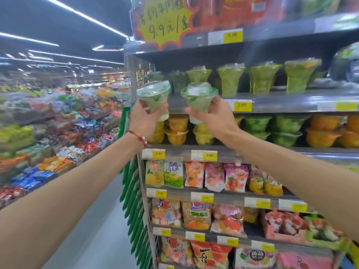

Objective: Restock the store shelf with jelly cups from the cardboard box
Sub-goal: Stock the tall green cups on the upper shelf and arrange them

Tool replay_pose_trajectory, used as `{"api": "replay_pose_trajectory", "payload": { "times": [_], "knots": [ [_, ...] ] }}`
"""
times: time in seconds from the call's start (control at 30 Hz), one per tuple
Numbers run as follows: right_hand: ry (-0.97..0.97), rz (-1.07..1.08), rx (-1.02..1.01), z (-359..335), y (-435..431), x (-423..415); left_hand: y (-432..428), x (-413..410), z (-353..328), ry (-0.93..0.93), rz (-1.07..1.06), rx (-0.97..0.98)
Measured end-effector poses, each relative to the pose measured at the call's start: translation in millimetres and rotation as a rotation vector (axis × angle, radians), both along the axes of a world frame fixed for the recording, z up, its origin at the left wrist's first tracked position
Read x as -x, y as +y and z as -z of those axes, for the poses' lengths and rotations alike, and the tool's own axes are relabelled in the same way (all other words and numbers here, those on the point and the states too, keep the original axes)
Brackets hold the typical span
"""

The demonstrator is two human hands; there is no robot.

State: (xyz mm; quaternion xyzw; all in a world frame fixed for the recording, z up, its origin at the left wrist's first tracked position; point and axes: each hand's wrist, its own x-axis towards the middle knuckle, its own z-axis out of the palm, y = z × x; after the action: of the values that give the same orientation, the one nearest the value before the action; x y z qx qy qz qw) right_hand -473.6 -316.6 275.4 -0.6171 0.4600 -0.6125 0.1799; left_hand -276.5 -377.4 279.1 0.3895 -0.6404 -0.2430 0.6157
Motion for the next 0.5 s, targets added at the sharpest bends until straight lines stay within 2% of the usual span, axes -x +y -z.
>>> {"api": "replay_pose_trajectory", "payload": {
  "times": [0.2, 0.5],
  "knots": [
    [0.125, 0.159, 0.079, -38, -43, -14, -43, 0, -39, -0.007, -0.104, 0.095],
    [0.232, 0.263, 0.06, -61, -97, -36, -90, 2, -55, -0.061, -0.231, 0.062]
  ]
}}
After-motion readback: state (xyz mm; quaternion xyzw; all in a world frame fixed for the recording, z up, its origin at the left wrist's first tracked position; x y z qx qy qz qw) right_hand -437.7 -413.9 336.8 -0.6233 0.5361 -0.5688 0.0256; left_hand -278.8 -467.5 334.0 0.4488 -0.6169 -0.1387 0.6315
